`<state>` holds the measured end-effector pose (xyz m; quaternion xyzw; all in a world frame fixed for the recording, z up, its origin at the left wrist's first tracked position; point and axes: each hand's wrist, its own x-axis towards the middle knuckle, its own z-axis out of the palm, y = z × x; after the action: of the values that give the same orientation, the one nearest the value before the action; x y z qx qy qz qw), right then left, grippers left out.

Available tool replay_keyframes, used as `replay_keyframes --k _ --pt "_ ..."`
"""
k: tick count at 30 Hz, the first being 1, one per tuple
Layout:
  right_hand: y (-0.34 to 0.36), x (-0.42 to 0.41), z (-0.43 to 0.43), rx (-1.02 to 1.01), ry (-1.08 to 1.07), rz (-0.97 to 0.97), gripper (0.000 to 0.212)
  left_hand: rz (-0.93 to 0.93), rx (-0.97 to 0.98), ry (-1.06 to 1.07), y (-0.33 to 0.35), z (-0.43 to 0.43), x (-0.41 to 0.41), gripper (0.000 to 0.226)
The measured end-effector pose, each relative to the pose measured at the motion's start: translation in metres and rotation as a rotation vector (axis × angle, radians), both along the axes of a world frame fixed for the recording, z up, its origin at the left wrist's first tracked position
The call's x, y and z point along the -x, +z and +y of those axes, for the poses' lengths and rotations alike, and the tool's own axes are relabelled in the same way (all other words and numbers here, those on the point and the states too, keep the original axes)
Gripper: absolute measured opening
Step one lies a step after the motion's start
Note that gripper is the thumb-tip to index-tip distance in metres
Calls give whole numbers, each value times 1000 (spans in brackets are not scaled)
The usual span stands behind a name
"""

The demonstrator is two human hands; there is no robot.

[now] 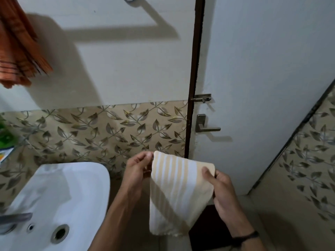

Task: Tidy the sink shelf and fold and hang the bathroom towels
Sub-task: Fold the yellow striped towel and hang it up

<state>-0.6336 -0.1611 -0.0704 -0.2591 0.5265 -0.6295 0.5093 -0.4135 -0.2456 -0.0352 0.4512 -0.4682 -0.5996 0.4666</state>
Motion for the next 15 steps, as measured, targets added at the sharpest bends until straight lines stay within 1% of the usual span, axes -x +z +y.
replay_keyframes --k 2,3,4,6,8,9,11,12,13,14,15 --pt "5 0 -2 24 -58 -113 20 74 18 106 3 -7 -8 20" --pt "7 -1 -2 29 -66 -146 20 71 29 112 2 -9 -11 19" --pt "9 -3 -2 29 -64 -161 20 17 28 89 -2 -9 -12 22" --pt "12 -8 -3 17 -48 -157 23 -138 -57 28 -19 0 -7 43" --pt "16 -12 -5 7 -31 -154 26 -233 -230 -62 -45 15 -2 67" --pt "20 -12 -6 6 -37 -161 26 -219 -315 -123 -55 24 1 78" --pt "25 -7 -7 9 -47 -181 23 -131 -433 -227 -72 38 9 99" --pt "29 -3 -8 11 -41 -180 22 -98 -460 -272 -76 45 13 103" --pt "32 1 -8 15 -28 -164 23 -74 -453 -302 -77 50 17 102" --pt "34 6 -7 18 -5 -135 24 -59 -415 -317 -76 54 21 93" --pt "37 10 -6 16 24 -102 25 -44 -344 -313 -72 57 23 79"
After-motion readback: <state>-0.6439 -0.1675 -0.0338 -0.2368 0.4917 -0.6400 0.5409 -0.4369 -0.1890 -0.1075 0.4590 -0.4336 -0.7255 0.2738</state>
